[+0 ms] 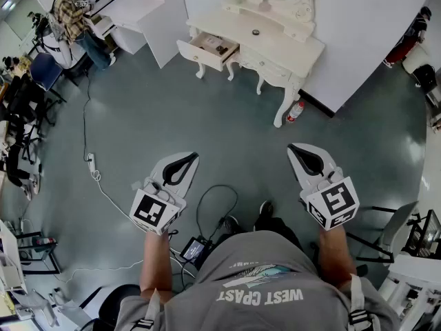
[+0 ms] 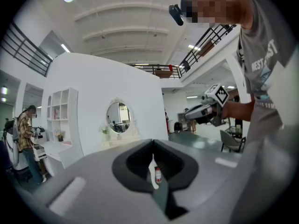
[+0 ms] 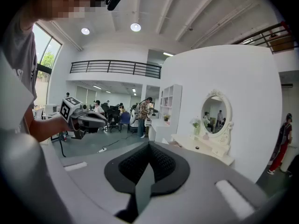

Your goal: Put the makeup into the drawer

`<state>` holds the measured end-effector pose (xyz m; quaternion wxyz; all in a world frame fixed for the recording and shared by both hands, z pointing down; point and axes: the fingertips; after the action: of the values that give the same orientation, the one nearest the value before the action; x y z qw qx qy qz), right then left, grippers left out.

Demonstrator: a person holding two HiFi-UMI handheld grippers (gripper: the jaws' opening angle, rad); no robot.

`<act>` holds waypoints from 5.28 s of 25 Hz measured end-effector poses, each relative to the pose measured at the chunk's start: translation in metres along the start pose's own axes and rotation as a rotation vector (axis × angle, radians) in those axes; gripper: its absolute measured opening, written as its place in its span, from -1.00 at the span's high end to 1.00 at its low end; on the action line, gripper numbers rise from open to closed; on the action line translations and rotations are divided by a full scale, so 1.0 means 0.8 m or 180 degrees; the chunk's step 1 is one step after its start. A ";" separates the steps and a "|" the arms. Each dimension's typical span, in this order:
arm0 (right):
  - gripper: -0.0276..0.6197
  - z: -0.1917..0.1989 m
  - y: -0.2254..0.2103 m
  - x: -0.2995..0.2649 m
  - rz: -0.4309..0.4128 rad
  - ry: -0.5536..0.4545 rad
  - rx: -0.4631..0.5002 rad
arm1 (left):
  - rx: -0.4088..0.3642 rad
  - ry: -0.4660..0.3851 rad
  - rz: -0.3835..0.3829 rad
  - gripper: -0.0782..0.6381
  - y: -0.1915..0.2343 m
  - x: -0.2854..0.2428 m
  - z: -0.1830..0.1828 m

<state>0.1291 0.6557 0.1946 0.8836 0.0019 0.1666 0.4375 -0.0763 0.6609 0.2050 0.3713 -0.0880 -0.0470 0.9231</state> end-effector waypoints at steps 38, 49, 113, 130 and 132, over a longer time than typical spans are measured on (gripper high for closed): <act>0.91 0.002 -0.119 -0.070 0.0078 -0.0186 -0.0295 | 0.0023 0.0072 -0.0020 0.77 0.045 -0.103 0.005; 0.91 0.015 -0.282 -0.143 -0.0135 -0.0219 -0.0398 | 0.0021 0.0217 -0.0259 0.77 0.091 -0.259 -0.015; 0.91 -0.028 -0.573 -0.611 0.0362 0.0124 -0.0405 | -0.0040 0.0182 0.0155 0.77 0.547 -0.624 0.046; 0.91 -0.004 -0.754 -0.814 -0.0188 0.0168 -0.0392 | 0.0080 0.0505 -0.0551 0.77 0.660 -0.768 0.055; 0.91 0.013 -0.768 -0.832 -0.0234 0.0222 -0.0372 | 0.0077 0.0562 -0.0625 0.77 0.664 -0.776 0.060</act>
<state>0.2329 -0.2371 0.3077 0.8913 -0.0711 0.1714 0.4136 -0.0054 -0.1535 0.2503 0.4636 -0.1594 -0.0113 0.8715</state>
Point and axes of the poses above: the fingertips, and each gripper's own axes: x backward along the fingers, y to its left, z out of its underside
